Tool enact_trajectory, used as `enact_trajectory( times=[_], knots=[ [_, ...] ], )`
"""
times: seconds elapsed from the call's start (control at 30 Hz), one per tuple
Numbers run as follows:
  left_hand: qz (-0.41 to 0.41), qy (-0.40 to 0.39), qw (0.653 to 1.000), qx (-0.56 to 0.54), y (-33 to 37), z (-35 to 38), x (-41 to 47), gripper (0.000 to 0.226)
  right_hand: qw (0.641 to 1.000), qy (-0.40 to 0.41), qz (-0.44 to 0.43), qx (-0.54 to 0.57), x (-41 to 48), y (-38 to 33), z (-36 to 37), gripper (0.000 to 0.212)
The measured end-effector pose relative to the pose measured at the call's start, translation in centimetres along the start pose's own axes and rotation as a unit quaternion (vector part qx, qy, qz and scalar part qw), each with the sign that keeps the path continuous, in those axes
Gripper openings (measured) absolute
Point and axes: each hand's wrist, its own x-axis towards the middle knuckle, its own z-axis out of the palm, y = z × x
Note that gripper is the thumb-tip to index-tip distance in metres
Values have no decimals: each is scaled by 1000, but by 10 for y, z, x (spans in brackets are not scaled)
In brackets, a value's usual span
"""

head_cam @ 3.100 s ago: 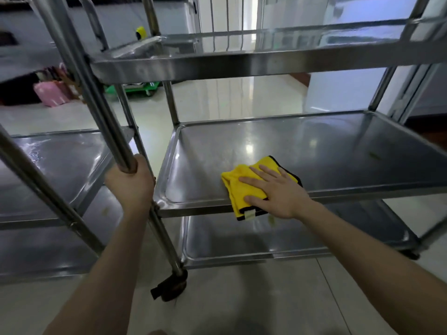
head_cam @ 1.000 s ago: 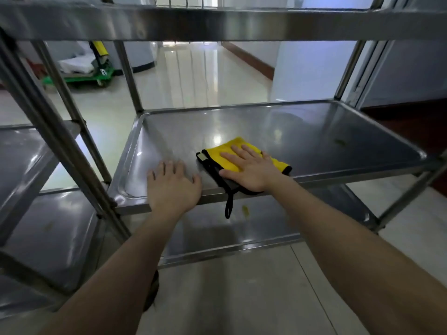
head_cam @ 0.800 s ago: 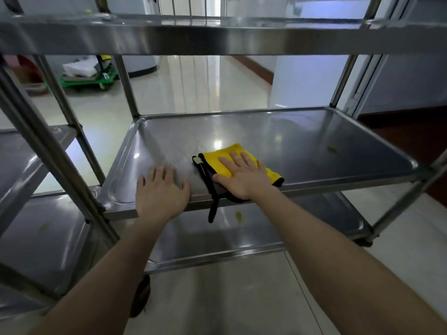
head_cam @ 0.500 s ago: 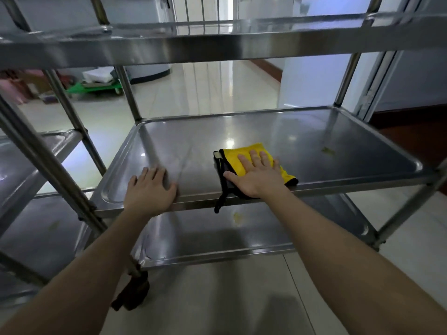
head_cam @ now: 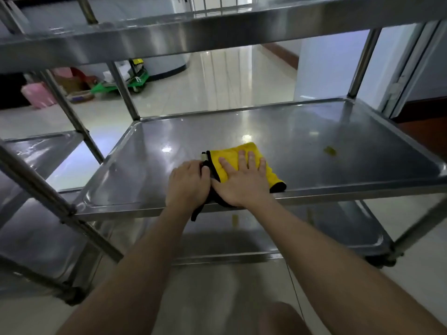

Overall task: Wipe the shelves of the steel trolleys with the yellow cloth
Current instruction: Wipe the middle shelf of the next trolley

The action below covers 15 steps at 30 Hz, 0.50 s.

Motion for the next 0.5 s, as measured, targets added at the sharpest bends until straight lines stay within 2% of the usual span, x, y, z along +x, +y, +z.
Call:
enact_trajectory(
  times=[0.17, 0.3, 0.4, 0.5],
  knots=[
    [11, 18, 1000, 9, 3, 2, -1, 46, 999, -3, -23, 27, 8, 36, -8, 76],
    [-16, 1, 999, 49, 7, 4, 3, 40, 997, 8, 76, 10, 9, 140, -30, 72],
    [-30, -19, 997, 75, 38, 10, 8, 64, 993, 12, 119, -7, 4, 181, -39, 77],
    [36, -32, 998, 49, 85, 27, 8, 78, 996, -1, 89, -9, 2, 178, -40, 82]
  ],
)
